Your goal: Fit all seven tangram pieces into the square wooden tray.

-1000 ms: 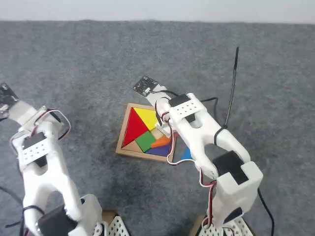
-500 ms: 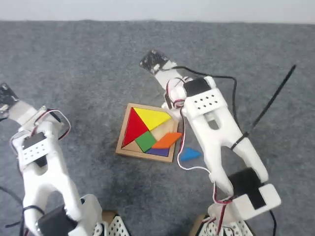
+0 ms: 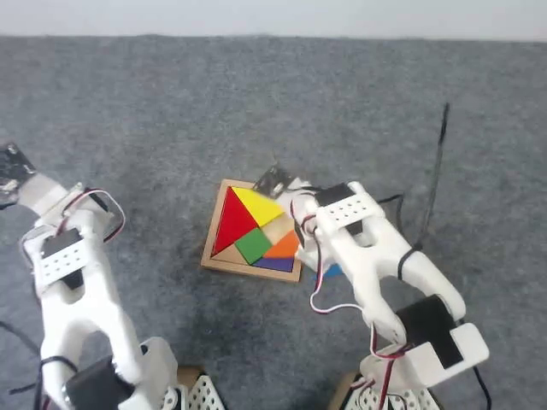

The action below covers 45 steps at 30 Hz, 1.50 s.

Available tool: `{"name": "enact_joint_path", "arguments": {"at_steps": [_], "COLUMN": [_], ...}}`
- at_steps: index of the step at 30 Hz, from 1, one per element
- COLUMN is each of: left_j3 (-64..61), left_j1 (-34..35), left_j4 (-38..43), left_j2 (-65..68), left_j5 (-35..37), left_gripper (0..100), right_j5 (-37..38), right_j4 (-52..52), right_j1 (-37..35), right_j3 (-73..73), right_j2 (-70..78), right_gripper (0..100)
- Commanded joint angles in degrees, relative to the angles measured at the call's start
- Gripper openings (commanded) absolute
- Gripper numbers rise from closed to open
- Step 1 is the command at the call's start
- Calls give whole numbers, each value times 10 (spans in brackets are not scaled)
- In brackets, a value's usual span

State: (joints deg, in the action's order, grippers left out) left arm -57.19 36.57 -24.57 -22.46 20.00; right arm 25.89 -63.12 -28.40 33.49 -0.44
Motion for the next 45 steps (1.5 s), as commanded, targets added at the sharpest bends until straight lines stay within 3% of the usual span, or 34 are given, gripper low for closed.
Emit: {"name": "enact_joint_path", "arguments": {"at_steps": [1, 17, 22, 27, 33, 36, 40, 45], "left_j3": [23, 23, 23, 23, 23, 23, 23, 23], "left_j1": [-4, -3, -2, -2, -2, -2, -2, -4], "left_j4": [3, 3, 3, 3, 3, 3, 3, 3], "left_j2": [-25, -25, -25, -25, -25, -25, -25, -25], "left_j5": [2, 2, 2, 2, 2, 2, 2, 2], "left_gripper": [13, 13, 13, 13, 13, 13, 13, 13], "right_j5": [-9, 38, 37, 37, 33, -29, -93, -93], "right_j4": [44, 257, 238, 150, 50, 17, 72, 175], "right_j1": [-7, 36, 60, 69, 0, -72, -130, -115], "right_j3": [-3, -4, -25, -76, -87, -69, -1, 66], "right_j2": [-33, 29, 39, -22, -110, -116, -116, -115], "right_gripper": [9, 9, 8, 8, 8, 8, 8, 8]}}
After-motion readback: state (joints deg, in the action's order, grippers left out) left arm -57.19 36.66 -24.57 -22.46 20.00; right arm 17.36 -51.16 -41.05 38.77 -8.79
